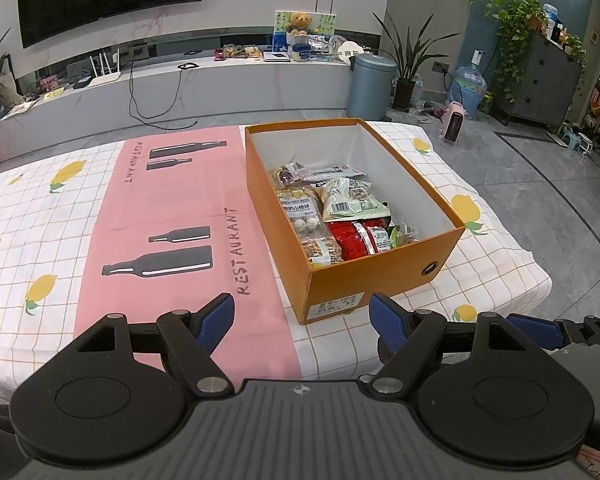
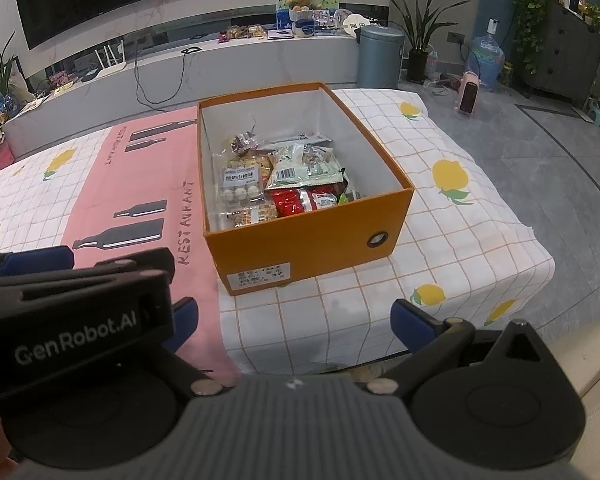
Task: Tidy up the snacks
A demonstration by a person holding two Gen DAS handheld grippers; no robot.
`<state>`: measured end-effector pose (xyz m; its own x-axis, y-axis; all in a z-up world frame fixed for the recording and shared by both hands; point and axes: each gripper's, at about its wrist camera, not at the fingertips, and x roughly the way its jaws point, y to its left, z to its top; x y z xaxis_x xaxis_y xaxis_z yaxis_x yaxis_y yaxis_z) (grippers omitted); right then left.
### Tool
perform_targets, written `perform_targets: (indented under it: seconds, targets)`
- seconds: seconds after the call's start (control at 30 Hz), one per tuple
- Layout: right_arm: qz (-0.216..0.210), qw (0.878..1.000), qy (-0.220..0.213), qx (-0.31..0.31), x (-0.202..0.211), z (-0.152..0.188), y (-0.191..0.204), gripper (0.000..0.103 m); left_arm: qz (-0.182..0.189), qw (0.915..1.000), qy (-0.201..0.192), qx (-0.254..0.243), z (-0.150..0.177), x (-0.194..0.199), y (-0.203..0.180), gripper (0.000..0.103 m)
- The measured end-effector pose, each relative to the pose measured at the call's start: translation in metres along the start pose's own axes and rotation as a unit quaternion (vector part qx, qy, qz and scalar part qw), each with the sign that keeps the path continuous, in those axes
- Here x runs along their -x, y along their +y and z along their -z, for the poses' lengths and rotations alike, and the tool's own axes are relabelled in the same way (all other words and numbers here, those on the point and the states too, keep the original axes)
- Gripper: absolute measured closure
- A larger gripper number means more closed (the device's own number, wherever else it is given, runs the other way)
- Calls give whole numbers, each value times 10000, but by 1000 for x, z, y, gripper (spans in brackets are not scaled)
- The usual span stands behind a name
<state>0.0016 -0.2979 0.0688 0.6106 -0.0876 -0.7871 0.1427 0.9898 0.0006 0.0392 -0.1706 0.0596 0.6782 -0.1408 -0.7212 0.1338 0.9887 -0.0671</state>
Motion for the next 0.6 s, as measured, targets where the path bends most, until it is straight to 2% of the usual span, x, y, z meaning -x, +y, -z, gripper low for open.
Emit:
perform_targets:
  seconds: [0.6]
  targets:
    - [11, 10000, 17, 29, 0, 1, 1, 4, -16, 10000, -2, -12, 0, 2, -1, 13]
